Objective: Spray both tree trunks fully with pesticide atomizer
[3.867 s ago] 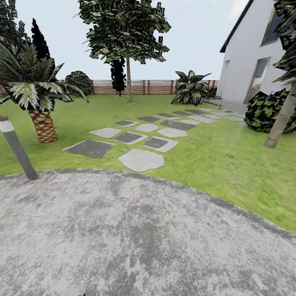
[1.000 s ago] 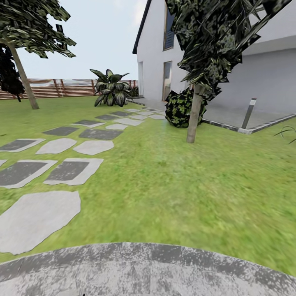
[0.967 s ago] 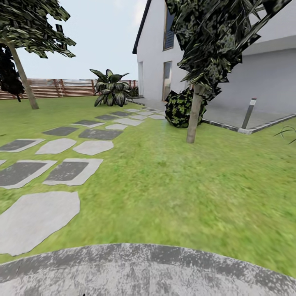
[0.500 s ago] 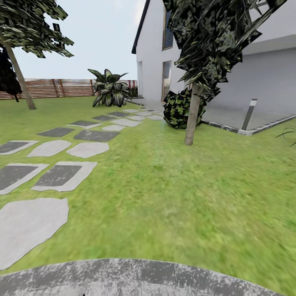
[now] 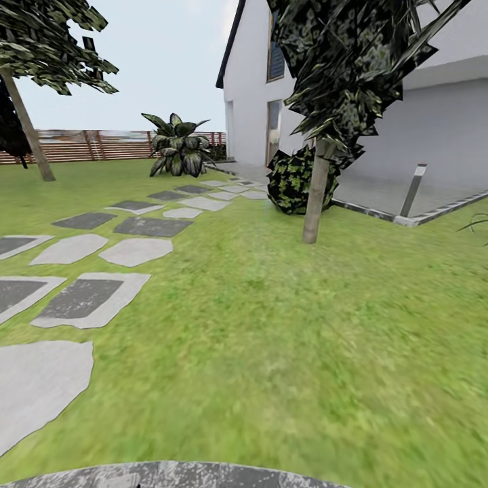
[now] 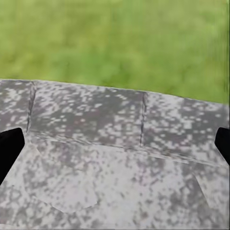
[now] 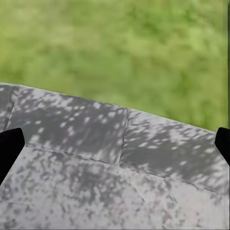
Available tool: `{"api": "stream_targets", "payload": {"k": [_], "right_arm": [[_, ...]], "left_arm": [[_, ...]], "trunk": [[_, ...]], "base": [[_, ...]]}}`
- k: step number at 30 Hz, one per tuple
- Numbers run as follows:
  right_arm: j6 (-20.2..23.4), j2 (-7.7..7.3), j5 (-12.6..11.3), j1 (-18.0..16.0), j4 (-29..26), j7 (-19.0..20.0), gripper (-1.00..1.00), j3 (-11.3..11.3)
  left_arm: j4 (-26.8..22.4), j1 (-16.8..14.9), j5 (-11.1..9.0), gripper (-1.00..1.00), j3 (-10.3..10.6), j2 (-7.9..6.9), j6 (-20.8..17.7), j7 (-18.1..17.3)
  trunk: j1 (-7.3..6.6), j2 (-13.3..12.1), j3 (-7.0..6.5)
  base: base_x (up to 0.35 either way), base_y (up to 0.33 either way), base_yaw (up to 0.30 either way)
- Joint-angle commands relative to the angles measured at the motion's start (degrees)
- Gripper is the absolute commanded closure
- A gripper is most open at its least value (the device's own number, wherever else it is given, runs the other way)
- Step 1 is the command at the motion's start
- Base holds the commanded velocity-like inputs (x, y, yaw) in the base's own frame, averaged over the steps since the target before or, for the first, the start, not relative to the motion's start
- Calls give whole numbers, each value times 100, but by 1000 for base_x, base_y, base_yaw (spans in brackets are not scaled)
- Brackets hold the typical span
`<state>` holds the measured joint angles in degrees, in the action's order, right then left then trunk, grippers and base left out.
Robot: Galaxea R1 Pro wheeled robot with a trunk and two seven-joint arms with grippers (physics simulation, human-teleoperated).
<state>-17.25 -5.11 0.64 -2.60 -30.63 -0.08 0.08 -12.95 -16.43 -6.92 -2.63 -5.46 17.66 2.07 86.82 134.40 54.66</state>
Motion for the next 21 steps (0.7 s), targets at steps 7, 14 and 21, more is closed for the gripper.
{"api": "stream_targets", "payload": {"k": [7,14,21], "right_arm": [[-20,-3,6,-3,5,-1,-100,1],[-24,0,6,-3,2,-1,-100,1],[-24,2,6,-3,-4,-2,-100,1]], "left_arm": [[3,-2,-30,-100,-1,1,18,-5],[3,-2,-29,-100,-1,1,18,-5],[-2,-3,-41,-100,-5,2,18,-5]], "trunk": [[2,2,5],[2,2,5],[2,2,5]], "base": [[273,-216,0],[186,-265,0],[35,-294,25]]}}
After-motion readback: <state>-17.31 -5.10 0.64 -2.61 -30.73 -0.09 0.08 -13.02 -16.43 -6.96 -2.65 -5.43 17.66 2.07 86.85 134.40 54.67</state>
